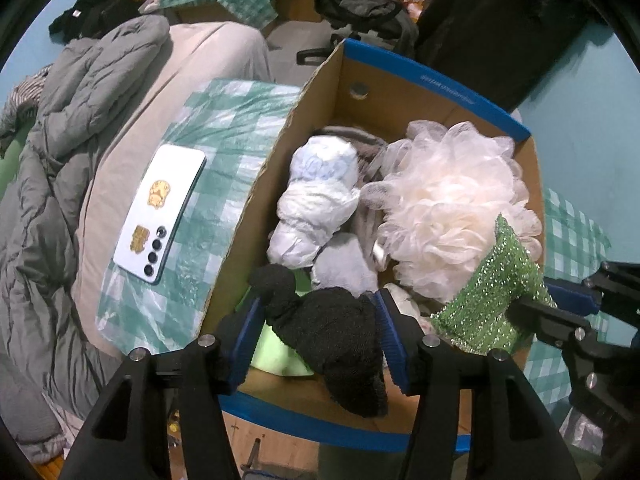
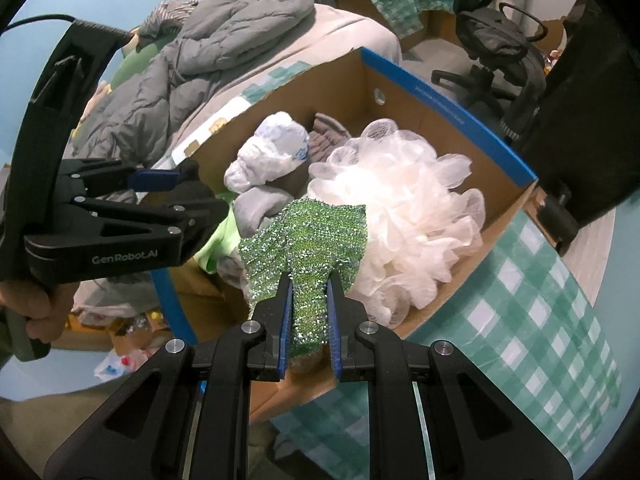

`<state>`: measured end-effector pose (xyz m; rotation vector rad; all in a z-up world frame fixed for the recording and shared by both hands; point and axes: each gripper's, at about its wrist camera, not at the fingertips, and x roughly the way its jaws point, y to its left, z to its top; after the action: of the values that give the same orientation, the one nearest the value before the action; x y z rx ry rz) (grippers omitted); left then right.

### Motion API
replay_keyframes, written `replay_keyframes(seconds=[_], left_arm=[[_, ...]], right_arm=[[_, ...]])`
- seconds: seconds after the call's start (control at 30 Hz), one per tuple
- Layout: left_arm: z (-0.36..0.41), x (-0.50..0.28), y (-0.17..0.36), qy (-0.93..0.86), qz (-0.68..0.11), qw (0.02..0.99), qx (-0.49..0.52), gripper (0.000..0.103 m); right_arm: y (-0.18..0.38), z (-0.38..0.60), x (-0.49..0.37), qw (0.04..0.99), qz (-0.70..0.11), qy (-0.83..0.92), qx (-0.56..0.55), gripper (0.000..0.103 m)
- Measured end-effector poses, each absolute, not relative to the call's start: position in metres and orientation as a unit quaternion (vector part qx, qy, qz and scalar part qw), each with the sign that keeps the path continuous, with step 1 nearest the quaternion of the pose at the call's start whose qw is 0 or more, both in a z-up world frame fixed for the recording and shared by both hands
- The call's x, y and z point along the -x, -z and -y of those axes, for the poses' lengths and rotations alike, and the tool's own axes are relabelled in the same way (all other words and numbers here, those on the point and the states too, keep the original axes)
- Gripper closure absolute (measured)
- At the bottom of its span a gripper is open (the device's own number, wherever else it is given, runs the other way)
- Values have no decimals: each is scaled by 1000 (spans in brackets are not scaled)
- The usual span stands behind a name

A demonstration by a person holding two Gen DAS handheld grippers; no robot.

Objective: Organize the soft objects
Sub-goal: 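Release the scrubber into the box with the right tool while the left tool drops the sock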

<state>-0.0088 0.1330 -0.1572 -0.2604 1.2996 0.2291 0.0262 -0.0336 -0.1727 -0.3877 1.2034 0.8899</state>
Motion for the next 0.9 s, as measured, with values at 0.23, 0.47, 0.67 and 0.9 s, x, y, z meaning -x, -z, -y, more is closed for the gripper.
replay_keyframes(seconds=[0.23, 0.47, 0.67, 0.9], left_arm=[[-132, 11, 157, -105, -603, 783, 115, 33], [-129, 16, 149, -110, -594, 789, 108, 25], [-124, 20, 139, -107, -592, 791, 112, 25], [-111, 23, 111, -104, -575, 804, 110, 20]], right_arm=[[187, 29, -23, 705, -565, -391, 177, 69], [182, 41, -29, 719, -567, -369, 158, 55], [167, 51, -34, 732, -564, -356, 139, 50], [142, 71, -43, 757, -548, -338, 112, 44]])
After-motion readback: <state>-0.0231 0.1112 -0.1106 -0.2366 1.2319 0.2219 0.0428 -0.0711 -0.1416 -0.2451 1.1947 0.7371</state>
